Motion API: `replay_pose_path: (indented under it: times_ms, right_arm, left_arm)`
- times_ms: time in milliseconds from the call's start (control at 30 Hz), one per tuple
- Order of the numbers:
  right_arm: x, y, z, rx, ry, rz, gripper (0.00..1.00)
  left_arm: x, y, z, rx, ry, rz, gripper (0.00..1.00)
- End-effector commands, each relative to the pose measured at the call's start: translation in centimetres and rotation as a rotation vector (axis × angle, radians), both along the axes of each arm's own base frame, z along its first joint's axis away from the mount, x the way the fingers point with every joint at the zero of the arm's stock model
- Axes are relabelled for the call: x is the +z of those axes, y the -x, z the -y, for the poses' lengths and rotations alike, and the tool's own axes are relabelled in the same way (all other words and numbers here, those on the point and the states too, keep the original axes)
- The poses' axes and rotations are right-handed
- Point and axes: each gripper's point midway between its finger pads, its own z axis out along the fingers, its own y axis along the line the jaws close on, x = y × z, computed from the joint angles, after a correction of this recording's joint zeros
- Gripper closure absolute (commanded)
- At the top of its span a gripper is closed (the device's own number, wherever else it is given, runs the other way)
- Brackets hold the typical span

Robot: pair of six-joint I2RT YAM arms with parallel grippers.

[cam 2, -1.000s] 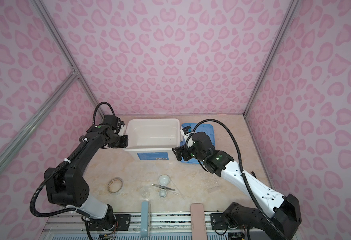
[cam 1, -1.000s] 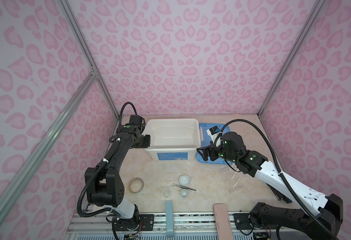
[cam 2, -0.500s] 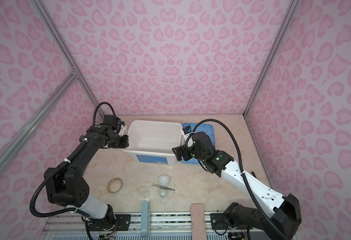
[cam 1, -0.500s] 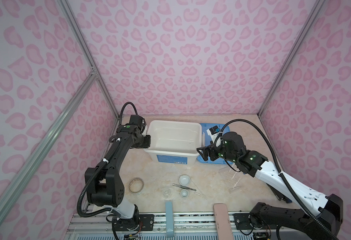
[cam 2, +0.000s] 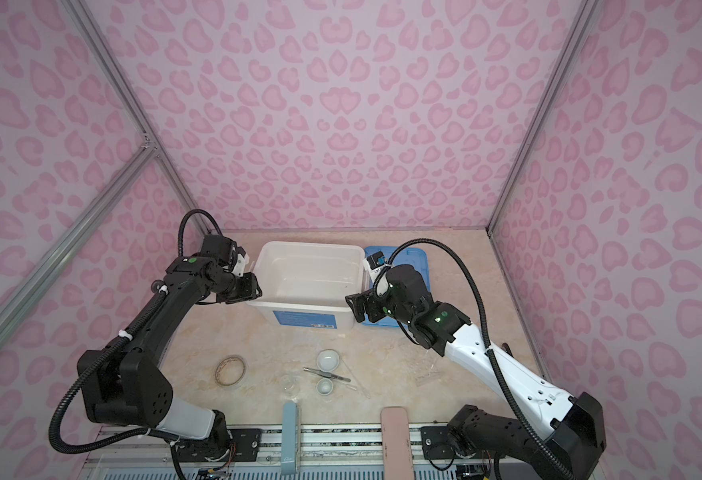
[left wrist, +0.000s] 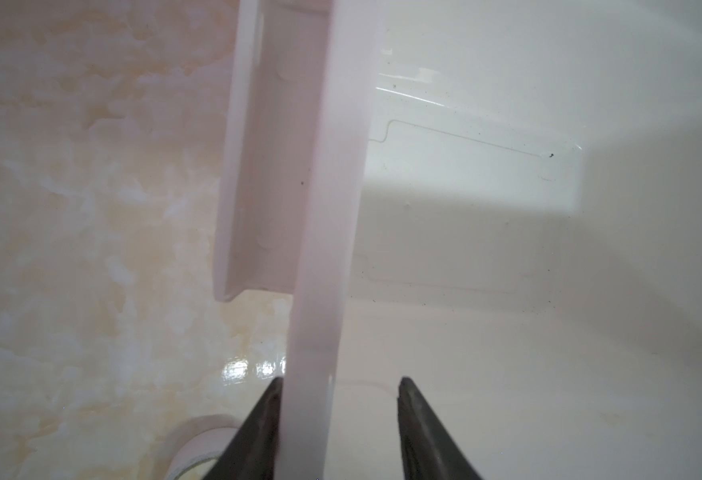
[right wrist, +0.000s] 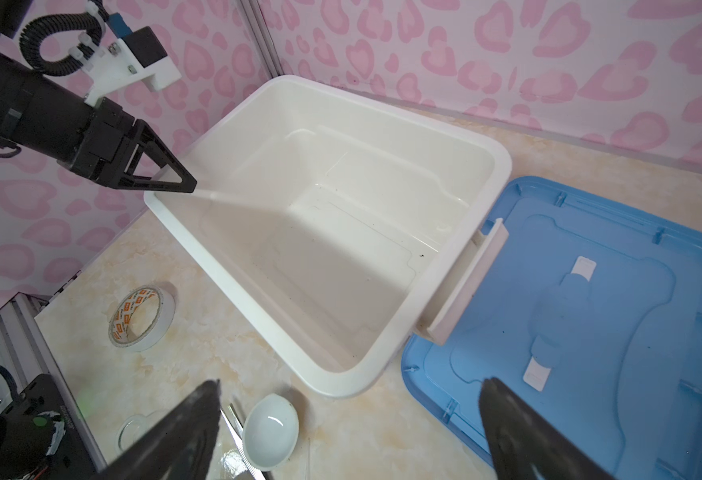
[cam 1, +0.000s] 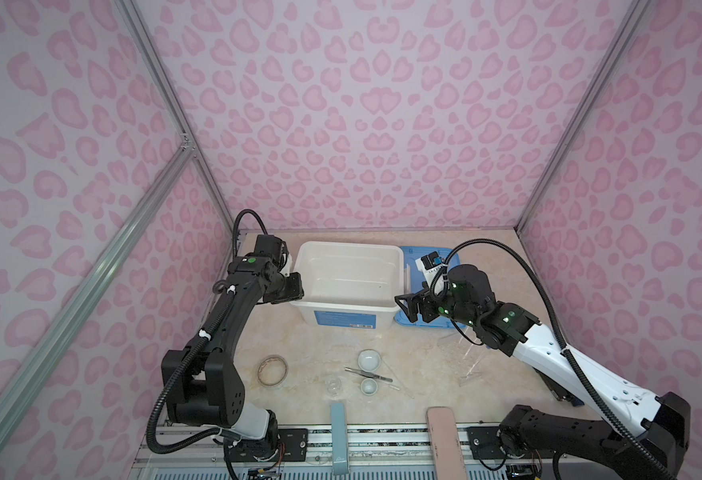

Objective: Organize the chemistry lab equipment

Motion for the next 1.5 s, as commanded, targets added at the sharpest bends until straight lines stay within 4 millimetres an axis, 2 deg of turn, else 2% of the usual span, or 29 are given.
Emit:
replay_pose_path:
  times_ms: [0, 100, 167, 367, 433, 500, 600, 700, 800, 933, 1033, 1167, 1267, 1367, 1467]
  right_arm:
    - [0.2, -0.1, 0.0, -0.005, -0.005, 0.011, 0.03]
    - [0.3, 0.0, 0.2, -0.007, -0.005, 0.016, 0.03]
    - [0.3, 0.1, 0.2, -0.009, -0.004, 0.018, 0.03]
    - [0.7, 0.2, 0.7, -0.016, 0.008, 0.024, 0.02]
    - [1.1, 0.3, 1.1, -0.028, 0.019, 0.03, 0.02]
    - [1.7, 0.5, 1.6, -0.038, 0.029, 0.037, 0.01]
    - [2.2, 1.4, 2.0, -0.016, 0.042, 0.029, 0.01]
    - [1.9, 2.3, 2.3, -0.004, 0.073, 0.015, 0.01]
    - [1.9, 3.6, 1.9, 0.025, 0.114, 0.032, 0.01]
    - [1.6, 5.8, 0.3, 0.092, 0.139, 0.047, 0.01]
    - [1.0, 6.9, -0.9, 0.125, 0.132, 0.04, 0.01]
    - [-0.1, 7.2, -1.5, 0.109, 0.148, 0.032, 0.01]
    - [-0.6, 7.3, -1.6, 0.1, 0.17, 0.023, 0.01]
    - [-0.7, 7.7, -1.8, 0.11, 0.174, 0.024, 0.01]
    - [-0.9, 7.9, -1.9, 0.114, 0.17, 0.025, 0.01]
  left_arm:
    - [1.0, 0.8, 0.8, -0.006, 0.058, 0.007, 0.5]
    - [1.0, 1.3, 1.0, -0.014, 0.069, -0.007, 0.5]
    - [1.2, 1.6, 1.3, -0.019, 0.086, 0.0, 0.46]
    - [1.3, 2.6, -0.4, 0.029, 0.004, 0.005, 0.19]
    - [2.8, 2.8, -0.8, 0.053, -0.007, 0.052, 0.14]
    - [5.1, 3.2, -1.4, 0.091, -0.023, 0.115, 0.02]
    - [8.2, 5.0, -2.0, 0.119, -0.04, 0.188, 0.02]
    - [9.4, 7.7, -0.9, 0.094, -0.02, 0.201, 0.02]
    - [8.5, 10.7, 1.4, 0.039, 0.005, 0.18, 0.02]
    - [5.9, 14.1, 4.4, -0.027, 0.011, 0.124, 0.03]
    - [3.2, 15.7, 6.2, -0.057, 0.009, 0.083, 0.03]
    - [-1.9, 17.4, 9.3, -0.101, -0.004, 0.013, 0.02]
    - [-4.4, 18.3, 10.2, -0.113, -0.067, -0.018, 0.01]
    - [-6.0, 19.0, 10.9, -0.125, -0.095, -0.041, 0.0]
    - [-7.0, 19.6, 10.5, -0.123, -0.149, -0.056, 0.03]
